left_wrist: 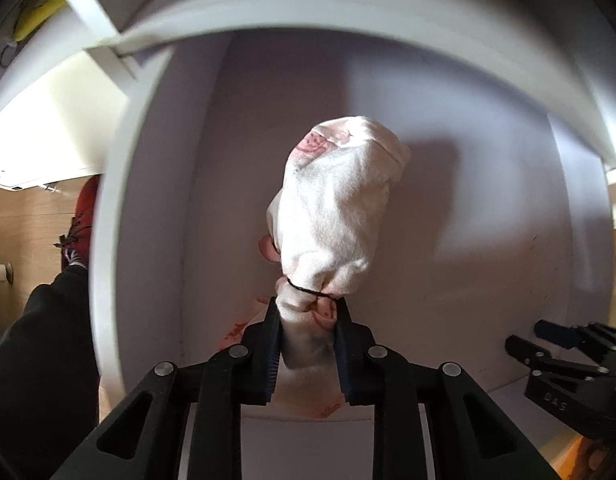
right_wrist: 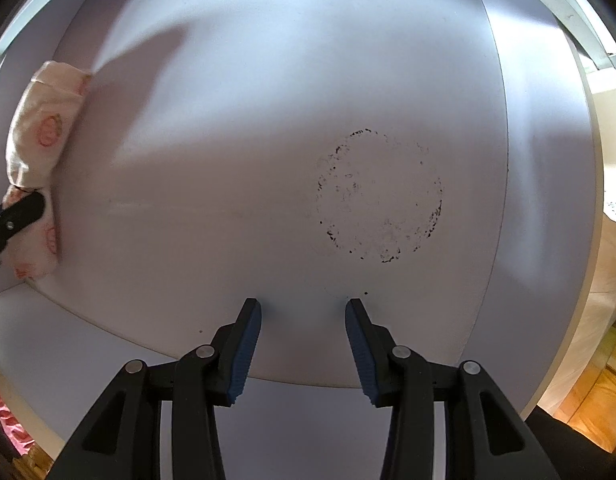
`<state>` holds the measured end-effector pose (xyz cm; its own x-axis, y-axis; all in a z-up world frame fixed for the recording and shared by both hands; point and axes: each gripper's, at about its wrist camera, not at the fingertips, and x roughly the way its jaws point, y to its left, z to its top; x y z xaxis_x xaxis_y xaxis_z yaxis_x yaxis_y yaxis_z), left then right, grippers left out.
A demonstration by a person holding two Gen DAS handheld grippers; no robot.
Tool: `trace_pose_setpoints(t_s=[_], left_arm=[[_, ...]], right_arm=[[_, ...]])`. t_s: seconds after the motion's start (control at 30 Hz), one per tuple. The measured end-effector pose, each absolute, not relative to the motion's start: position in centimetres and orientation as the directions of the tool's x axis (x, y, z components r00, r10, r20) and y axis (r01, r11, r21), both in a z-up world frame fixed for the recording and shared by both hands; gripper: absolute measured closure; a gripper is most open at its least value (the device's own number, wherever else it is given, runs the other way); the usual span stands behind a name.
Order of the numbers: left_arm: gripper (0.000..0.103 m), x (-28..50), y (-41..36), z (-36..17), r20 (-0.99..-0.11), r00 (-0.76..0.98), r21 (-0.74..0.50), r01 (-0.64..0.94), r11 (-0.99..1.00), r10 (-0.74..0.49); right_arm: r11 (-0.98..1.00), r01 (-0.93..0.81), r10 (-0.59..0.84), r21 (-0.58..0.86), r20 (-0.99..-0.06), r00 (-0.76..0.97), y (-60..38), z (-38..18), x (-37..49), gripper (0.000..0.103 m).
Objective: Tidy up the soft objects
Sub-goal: 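Lift the pink-white cloth with the left gripper up toward the gold tray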
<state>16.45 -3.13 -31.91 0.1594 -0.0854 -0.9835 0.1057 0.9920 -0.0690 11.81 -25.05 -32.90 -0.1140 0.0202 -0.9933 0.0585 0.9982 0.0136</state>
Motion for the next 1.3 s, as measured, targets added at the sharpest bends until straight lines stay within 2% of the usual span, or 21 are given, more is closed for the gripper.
trace_pose_setpoints(t_s=[0.27, 0.33, 0.4, 0.8, 1.03, 1.3], left_arm=[[0.079, 15.1, -2.3, -27.8, -0.959, 0.246, -0.128, 0.059, 0.99, -0.138], [0.079, 14.7, -2.2, -26.9, -0.951, 0.268, -0.145, 0.051, 0.988, -0.153], [0.079, 14.4, -2.0, -26.0, -0.943, 0.287, -0.163, 0.039, 0.986, -0.167], [0.079, 11.6, 0.6, -21.5, -0.89, 0.403, -0.221, 0.031, 0.975, -0.215], [0.079, 10.3, 1.7, -18.2, -0.842, 0.48, -0.258, 0.042, 0.965, -0.246], [0.079, 9.0, 2.8, -11.3, -0.743, 0.6, -0.317, 0.071, 0.946, -0.295]], right_arm=[[0.999, 0.045, 0.016, 0.011, -0.994, -0.112, -24.8, -32.6, 11.4, 0.059], [0.999, 0.038, 0.012, 0.008, -0.993, -0.117, -24.6, -32.7, 11.0, 0.053], [1.0, 0.03, 0.012, 0.008, -0.991, -0.132, -24.5, -33.4, 10.7, 0.038], [1.0, 0.007, -0.022, -0.023, -0.995, -0.1, -24.1, -33.6, 10.1, 0.038], [1.0, -0.001, -0.025, -0.025, -0.995, -0.095, -22.6, -31.8, 9.1, 0.038], [0.999, -0.015, -0.038, -0.037, -0.995, -0.094, -22.0, -32.4, 8.8, 0.039]])
